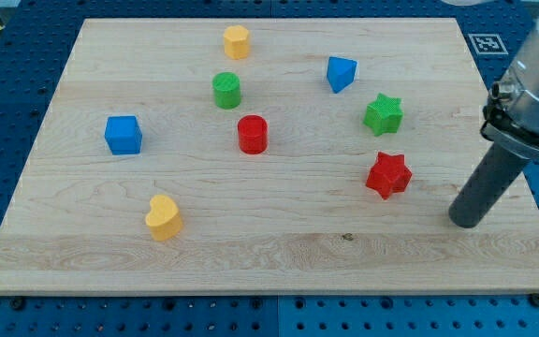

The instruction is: Move the red star diagonal to the bottom right of the green star

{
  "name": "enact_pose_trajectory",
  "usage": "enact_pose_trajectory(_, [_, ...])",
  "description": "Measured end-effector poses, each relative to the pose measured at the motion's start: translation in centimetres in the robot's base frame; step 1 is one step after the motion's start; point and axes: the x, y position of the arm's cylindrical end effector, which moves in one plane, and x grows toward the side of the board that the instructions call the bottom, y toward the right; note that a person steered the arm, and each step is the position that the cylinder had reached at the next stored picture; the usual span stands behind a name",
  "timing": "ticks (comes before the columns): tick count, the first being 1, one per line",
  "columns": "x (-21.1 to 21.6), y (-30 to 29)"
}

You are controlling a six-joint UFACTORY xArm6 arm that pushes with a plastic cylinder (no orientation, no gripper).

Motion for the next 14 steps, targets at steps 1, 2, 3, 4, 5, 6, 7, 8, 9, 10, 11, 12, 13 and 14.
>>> enact_pose_trajectory(1, [0.0,-0.4])
enact_pose_trajectory(2, [0.0,-0.4])
enact_pose_trajectory(3, [0.0,-2.6])
enact_pose_trajectory(4, [-0.2,-5.2])
enact_pose_trajectory(5, [-0.2,-7.4])
enact_pose_trajectory(6, [-1.5,-9.1])
enact_pose_trajectory(7, [-2.4,-10.2])
enact_pose_trajectory(8, [-2.4,-10.1])
enact_pose_trajectory(9, [-2.6,-9.8])
enact_pose_trajectory(10, [-2.8,-9.8])
enact_pose_trajectory(11, [-3.1,-9.8])
enact_pose_trajectory(12, [-4.7,-9.8])
enact_pose_trajectory(13, [-4.8,-9.8])
enact_pose_trajectory(14, [-4.8,-9.4])
